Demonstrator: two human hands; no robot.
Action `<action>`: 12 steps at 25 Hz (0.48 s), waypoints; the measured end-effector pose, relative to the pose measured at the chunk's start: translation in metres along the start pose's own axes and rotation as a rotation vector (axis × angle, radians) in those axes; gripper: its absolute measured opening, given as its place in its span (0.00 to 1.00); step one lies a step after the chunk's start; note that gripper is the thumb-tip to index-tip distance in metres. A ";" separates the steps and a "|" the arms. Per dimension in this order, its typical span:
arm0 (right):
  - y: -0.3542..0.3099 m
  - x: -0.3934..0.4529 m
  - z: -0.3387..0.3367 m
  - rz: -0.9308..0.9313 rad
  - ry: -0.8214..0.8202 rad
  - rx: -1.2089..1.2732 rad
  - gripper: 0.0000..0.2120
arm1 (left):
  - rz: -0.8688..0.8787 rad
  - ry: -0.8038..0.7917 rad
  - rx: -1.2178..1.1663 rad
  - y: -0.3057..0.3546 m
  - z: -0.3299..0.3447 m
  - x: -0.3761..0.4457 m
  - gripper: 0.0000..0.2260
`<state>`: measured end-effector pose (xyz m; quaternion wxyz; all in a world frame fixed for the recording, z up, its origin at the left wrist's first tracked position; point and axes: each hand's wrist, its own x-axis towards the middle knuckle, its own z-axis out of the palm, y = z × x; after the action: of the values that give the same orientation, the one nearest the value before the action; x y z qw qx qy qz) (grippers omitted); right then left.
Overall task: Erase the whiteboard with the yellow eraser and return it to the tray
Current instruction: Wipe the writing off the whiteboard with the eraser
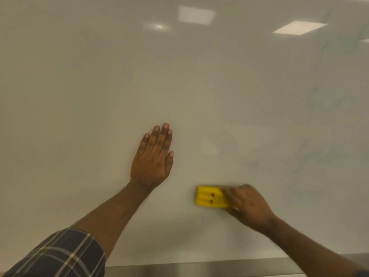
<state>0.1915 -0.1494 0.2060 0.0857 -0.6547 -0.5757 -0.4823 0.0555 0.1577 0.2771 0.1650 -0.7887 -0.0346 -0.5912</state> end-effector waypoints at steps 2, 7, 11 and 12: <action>0.012 0.028 -0.007 0.138 0.087 0.027 0.23 | -0.038 0.001 -0.005 0.004 0.001 -0.002 0.29; -0.027 0.056 0.017 0.137 0.154 0.124 0.25 | -0.051 -0.018 0.001 0.007 0.006 -0.012 0.30; -0.058 0.006 0.040 -0.049 -0.025 0.091 0.22 | -0.051 -0.028 -0.006 0.004 0.007 -0.014 0.30; -0.063 -0.010 0.043 -0.078 -0.075 0.061 0.20 | -0.050 -0.029 -0.005 0.004 0.007 -0.015 0.30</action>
<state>0.1629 -0.1070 0.1478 0.0654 -0.6464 -0.6180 -0.4427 0.0586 0.1581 0.2599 0.1478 -0.7966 -0.0551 -0.5835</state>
